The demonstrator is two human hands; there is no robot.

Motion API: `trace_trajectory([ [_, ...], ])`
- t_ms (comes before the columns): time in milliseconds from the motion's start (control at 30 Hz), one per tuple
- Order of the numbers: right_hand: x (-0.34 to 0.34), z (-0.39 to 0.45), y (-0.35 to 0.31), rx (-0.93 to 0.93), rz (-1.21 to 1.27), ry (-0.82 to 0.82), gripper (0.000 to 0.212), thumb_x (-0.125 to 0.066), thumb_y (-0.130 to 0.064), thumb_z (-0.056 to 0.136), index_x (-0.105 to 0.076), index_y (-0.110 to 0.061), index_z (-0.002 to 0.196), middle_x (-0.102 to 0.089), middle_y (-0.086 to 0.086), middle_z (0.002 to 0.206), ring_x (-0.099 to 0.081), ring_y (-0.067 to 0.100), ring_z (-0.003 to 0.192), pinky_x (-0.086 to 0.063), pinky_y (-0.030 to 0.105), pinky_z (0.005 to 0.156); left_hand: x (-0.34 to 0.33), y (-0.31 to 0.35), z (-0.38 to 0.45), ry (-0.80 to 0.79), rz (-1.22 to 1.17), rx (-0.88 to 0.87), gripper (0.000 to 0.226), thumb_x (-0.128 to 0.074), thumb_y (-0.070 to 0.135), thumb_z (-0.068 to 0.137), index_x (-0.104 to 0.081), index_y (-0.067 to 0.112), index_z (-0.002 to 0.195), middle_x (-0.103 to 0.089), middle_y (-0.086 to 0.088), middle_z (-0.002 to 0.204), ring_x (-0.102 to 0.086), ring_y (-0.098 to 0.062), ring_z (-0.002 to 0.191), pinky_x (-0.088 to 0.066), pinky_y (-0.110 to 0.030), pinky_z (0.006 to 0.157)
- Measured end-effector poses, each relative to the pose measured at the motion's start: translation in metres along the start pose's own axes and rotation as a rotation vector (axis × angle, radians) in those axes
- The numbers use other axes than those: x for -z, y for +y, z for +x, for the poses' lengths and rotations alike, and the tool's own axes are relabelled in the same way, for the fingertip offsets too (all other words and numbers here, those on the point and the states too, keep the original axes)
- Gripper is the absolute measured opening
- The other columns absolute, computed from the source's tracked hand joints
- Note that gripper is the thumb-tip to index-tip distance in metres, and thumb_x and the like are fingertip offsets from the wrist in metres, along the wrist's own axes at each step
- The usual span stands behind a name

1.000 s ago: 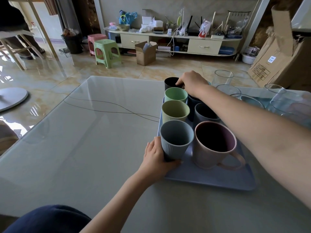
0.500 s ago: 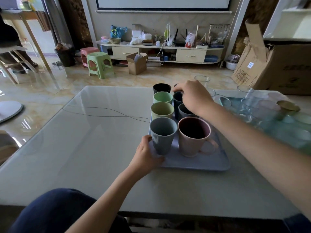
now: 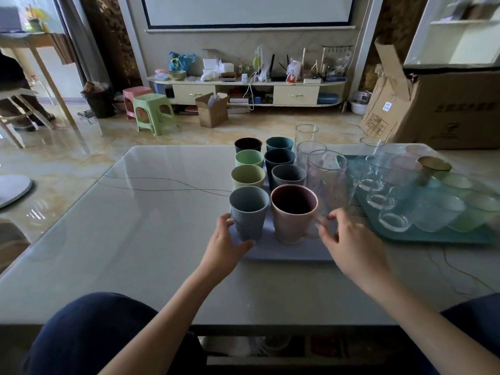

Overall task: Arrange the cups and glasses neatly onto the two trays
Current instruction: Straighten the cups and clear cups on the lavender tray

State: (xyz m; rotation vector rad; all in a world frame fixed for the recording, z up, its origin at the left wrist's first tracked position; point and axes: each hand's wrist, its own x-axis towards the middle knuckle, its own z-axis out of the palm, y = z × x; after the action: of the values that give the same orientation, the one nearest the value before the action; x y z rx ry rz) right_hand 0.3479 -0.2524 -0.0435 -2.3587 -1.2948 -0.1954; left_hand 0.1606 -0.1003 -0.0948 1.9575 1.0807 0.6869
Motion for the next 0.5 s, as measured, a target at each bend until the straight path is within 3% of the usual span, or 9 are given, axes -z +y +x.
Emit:
trace_trajectory([
  [67,-0.006,0.001,0.003,-0.01,0.085,-0.056,0.02,-0.051,-0.035,0.093,-0.055,-0.016,0.097,-0.068,0.008,0.074,-0.064,0.034,0.075,-0.031,0.03,0.049,-0.002,0.0,0.0,0.0,-0.008,-0.004,0.076,-0.072,0.019,0.08,-0.025,0.012,0.14,-0.044,-0.005,0.143,-0.041,-0.022,0.131,-0.031,-0.023,0.094],
  [133,-0.01,0.001,0.005,-0.001,0.179,-0.102,0.018,-0.053,-0.029,0.093,-0.05,-0.016,0.081,-0.054,-0.004,0.059,-0.06,0.031,0.067,-0.026,0.03,0.043,-0.005,-0.001,0.001,0.004,-0.028,0.002,0.074,-0.071,0.018,0.08,-0.027,0.012,0.139,-0.046,-0.006,0.142,-0.042,-0.022,0.129,-0.032,-0.023,0.092],
  [233,-0.015,0.001,0.009,0.005,0.228,-0.109,0.024,-0.054,-0.027,0.093,-0.042,-0.019,0.073,-0.038,-0.01,0.05,-0.041,0.015,0.049,-0.023,0.02,0.042,-0.008,-0.001,0.003,0.017,-0.042,-0.002,0.07,-0.071,0.016,0.08,-0.031,0.011,0.137,-0.049,-0.004,0.138,-0.047,-0.018,0.121,-0.033,-0.023,0.087],
  [367,-0.019,0.001,0.012,0.032,0.317,-0.109,0.027,-0.055,-0.023,0.092,-0.04,-0.016,0.071,-0.039,-0.008,0.049,-0.037,0.007,0.045,-0.029,0.024,0.045,-0.012,-0.001,0.004,0.023,-0.048,-0.02,0.057,-0.069,0.012,0.081,-0.039,0.011,0.129,-0.054,0.001,0.128,-0.046,-0.007,0.105,-0.034,-0.019,0.081],
  [500,-0.019,-0.003,0.011,0.052,0.343,-0.109,0.027,-0.054,-0.026,0.092,-0.04,-0.018,0.07,-0.044,-0.006,0.051,-0.043,0.01,0.047,-0.034,0.034,0.047,-0.012,-0.003,0.005,0.046,-0.071,-0.035,0.05,-0.068,0.01,0.082,-0.042,0.01,0.125,-0.056,0.003,0.122,-0.052,-0.009,0.106,-0.037,-0.019,0.079],
])
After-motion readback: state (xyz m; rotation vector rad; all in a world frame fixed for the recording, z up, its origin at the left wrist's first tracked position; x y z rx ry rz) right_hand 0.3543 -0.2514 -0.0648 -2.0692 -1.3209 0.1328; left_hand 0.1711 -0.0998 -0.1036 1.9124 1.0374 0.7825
